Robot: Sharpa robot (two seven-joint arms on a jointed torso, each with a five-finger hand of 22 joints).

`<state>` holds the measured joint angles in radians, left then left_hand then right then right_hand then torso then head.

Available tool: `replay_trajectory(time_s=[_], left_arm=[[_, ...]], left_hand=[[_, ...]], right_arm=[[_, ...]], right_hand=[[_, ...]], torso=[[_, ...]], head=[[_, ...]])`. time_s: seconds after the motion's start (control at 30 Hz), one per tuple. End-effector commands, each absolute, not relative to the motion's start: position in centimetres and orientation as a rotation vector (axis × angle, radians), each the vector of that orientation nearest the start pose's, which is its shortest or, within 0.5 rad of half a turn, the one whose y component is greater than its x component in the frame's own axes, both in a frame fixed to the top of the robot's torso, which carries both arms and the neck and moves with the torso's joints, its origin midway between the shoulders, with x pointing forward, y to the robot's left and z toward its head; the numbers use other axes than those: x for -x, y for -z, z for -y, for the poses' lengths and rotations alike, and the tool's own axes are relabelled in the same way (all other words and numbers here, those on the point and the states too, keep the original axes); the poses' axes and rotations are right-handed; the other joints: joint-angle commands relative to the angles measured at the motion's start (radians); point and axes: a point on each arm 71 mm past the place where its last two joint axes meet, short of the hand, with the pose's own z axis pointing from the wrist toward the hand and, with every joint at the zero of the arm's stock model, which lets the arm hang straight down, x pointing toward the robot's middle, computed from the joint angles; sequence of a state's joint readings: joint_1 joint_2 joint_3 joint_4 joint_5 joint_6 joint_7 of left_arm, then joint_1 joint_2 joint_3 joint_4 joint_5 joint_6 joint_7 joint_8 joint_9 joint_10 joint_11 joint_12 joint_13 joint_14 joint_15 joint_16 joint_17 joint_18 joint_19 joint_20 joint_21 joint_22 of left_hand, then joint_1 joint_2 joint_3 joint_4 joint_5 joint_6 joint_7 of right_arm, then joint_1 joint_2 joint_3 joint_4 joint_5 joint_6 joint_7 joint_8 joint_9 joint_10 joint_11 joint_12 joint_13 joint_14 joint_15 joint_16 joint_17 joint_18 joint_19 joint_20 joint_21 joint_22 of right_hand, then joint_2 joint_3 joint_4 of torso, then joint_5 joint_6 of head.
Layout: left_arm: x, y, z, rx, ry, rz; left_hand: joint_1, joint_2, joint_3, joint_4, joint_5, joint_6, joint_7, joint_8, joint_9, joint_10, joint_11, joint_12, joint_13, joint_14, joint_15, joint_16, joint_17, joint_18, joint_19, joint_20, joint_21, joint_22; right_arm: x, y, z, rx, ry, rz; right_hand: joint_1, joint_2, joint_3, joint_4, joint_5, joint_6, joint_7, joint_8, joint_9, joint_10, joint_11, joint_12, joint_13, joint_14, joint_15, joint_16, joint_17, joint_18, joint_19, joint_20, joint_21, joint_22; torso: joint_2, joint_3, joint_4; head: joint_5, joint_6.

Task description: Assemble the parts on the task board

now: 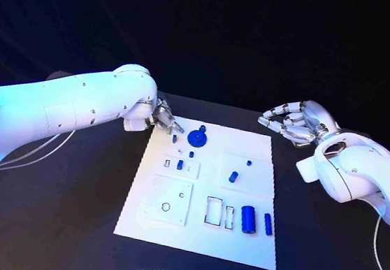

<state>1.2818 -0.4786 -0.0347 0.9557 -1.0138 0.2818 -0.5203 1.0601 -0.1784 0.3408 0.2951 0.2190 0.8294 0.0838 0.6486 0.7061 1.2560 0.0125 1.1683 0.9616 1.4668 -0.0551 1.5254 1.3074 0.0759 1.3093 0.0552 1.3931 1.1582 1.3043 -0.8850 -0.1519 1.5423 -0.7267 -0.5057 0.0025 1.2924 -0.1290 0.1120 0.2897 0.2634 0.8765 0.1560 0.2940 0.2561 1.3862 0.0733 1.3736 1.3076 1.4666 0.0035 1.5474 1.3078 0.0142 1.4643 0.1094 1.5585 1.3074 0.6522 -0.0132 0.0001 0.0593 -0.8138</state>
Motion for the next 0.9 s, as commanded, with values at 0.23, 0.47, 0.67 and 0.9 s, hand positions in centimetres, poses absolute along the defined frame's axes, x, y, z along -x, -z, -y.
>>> replay_trajectory(time_s=[0.23,0.47,0.67,0.9], left_arm=[[-57.05,21.99,-19.02,0.304,0.317,-2.417],[-56.93,22.12,-18.96,0.295,0.316,-2.436],[-56.90,22.18,-18.93,0.296,0.317,-2.441],[-56.95,22.17,-19.00,0.306,0.318,-2.433]], left_hand=[[0.012,0.018,-0.006,-0.005,-0.002,0.014,0.000,-0.008,-0.003,-0.007,-0.002,-0.003,0.001,0.073,0.007,0.000,0.154,0.013,-0.004,0.005,-0.006,0.001],[0.047,0.032,-0.001,-0.008,0.000,0.027,-0.005,-0.007,-0.006,-0.008,-0.005,-0.001,0.000,0.073,0.005,0.002,0.157,0.013,-0.004,0.005,-0.005,0.003],[0.066,0.041,0.003,-0.008,0.001,0.032,-0.007,-0.008,-0.007,-0.008,-0.007,-0.001,-0.001,0.073,0.003,0.002,0.158,0.013,-0.005,0.004,-0.005,0.003],[0.095,0.057,0.013,-0.009,0.002,0.033,-0.009,-0.010,-0.009,-0.008,-0.009,0.000,-0.002,0.073,0.001,0.002,0.158,0.013,-0.005,0.003,-0.005,0.004]], right_arm=[[-49.12,17.17,22.88,-0.519,-0.919,-1.628],[-49.13,17.14,22.84,-0.504,-0.915,-1.625],[-49.14,17.14,22.82,-0.502,-0.913,-1.625],[-49.14,17.14,22.82,-0.502,-0.913,-1.625]], right_hand=[[-0.004,0.004,-0.006,-0.002,0.003,-0.005,-0.001,0.005,-0.001,-0.005,-0.001,-0.006,0.047,0.085,-0.006,-0.006,0.183,-0.010,0.099,-0.009,-0.004,0.254],[-0.004,0.004,-0.006,-0.002,0.003,-0.005,-0.001,0.005,-0.001,-0.005,-0.001,-0.006,0.047,0.085,-0.006,-0.006,0.183,-0.010,0.099,-0.009,-0.004,0.254],[-0.004,0.004,-0.006,-0.002,0.003,-0.005,-0.001,0.005,-0.001,-0.005,-0.001,-0.006,0.047,0.085,-0.006,-0.006,0.183,-0.010,0.099,-0.009,-0.004,0.254],[-0.004,0.004,-0.006,-0.002,0.003,-0.005,-0.001,0.005,-0.001,-0.005,-0.001,-0.006,0.047,0.085,-0.006,-0.006,0.183,-0.010,0.099,-0.009,-0.004,0.254]], torso=[[0.000,0.0006,-0.0019],[0.000,0.0010,-0.0005],[0.000,0.0010,-0.0013],[0.001,0.0011,-0.0012]], head=[[0.001,0.000],[0.000,0.000],[0.001,0.000],[-0.001,0.000]])
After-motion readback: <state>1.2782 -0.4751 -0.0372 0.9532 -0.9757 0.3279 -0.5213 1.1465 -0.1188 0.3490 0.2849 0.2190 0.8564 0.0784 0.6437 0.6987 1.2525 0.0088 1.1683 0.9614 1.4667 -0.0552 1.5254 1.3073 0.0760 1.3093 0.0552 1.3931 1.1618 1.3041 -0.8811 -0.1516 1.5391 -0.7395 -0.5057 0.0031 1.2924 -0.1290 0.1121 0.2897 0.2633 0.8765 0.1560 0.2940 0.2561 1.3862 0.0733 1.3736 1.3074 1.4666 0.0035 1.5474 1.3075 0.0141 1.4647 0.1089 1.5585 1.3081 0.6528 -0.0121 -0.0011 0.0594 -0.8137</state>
